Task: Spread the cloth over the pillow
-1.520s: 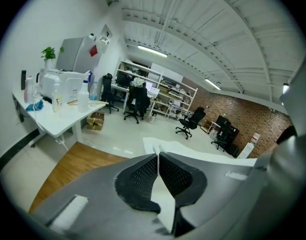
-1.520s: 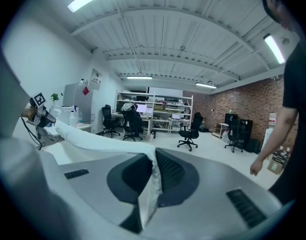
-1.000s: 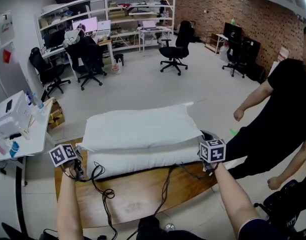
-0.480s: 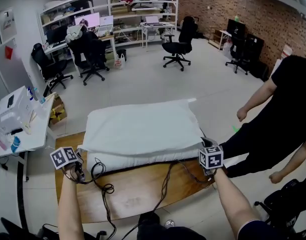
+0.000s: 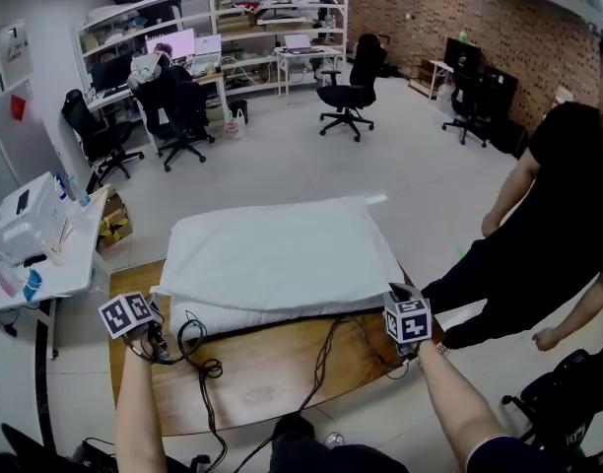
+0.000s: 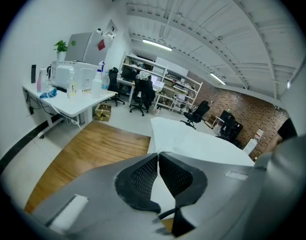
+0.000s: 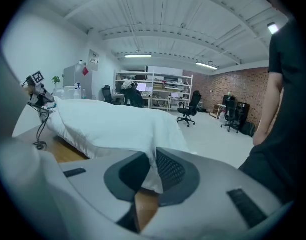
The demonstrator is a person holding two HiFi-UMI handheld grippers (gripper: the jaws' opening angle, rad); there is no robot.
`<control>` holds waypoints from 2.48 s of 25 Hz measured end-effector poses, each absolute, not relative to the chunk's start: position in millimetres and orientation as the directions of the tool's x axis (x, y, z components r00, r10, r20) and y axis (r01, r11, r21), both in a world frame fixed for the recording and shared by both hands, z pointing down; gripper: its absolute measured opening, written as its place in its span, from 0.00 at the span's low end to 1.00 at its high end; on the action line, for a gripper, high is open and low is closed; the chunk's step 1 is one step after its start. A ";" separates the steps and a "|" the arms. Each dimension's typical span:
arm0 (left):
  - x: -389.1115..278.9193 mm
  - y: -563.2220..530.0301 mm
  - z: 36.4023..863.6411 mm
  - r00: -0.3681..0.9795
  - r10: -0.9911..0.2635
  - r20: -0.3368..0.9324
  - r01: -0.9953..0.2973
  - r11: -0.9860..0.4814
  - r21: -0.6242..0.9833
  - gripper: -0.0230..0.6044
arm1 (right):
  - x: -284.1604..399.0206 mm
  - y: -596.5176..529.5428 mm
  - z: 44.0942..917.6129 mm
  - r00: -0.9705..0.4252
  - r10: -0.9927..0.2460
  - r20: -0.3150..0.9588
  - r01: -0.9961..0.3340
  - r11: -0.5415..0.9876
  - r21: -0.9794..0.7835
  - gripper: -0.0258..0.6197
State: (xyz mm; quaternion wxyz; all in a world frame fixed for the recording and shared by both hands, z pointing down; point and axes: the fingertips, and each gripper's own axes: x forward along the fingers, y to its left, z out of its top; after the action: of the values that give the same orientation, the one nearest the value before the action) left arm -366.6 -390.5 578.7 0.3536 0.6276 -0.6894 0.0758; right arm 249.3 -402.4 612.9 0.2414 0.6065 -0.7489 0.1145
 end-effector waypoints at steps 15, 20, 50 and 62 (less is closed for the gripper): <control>-331.8 -335.6 567.3 0.020 -0.834 0.552 -0.939 0.173 0.296 0.07 | 249.8 -359.4 609.6 -0.164 -0.822 0.545 -0.981 0.196 0.002 0.20; -283.0 -311.0 558.8 0.068 -0.841 0.536 -0.949 0.111 0.296 0.07 | 233.2 -328.8 596.3 -0.218 -0.819 0.530 -0.973 0.222 -0.057 0.19; -277.0 -330.1 589.9 0.051 -0.848 0.528 -0.976 0.071 0.208 0.14 | -44.7 -275.0 528.8 -0.620 -0.670 0.408 -0.781 0.579 -0.234 0.10; -285.1 -378.7 606.7 0.073 -0.855 0.514 -0.990 -0.002 0.138 0.19 | -69.7 -285.1 533.5 -0.588 -0.693 0.416 -0.807 0.540 -0.241 0.10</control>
State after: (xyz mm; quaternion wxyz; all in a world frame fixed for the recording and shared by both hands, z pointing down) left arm -285.1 -378.7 606.7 0.2369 0.6931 -0.6656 0.1430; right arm -69.7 -285.1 533.5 0.1367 0.4326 -0.8667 0.2074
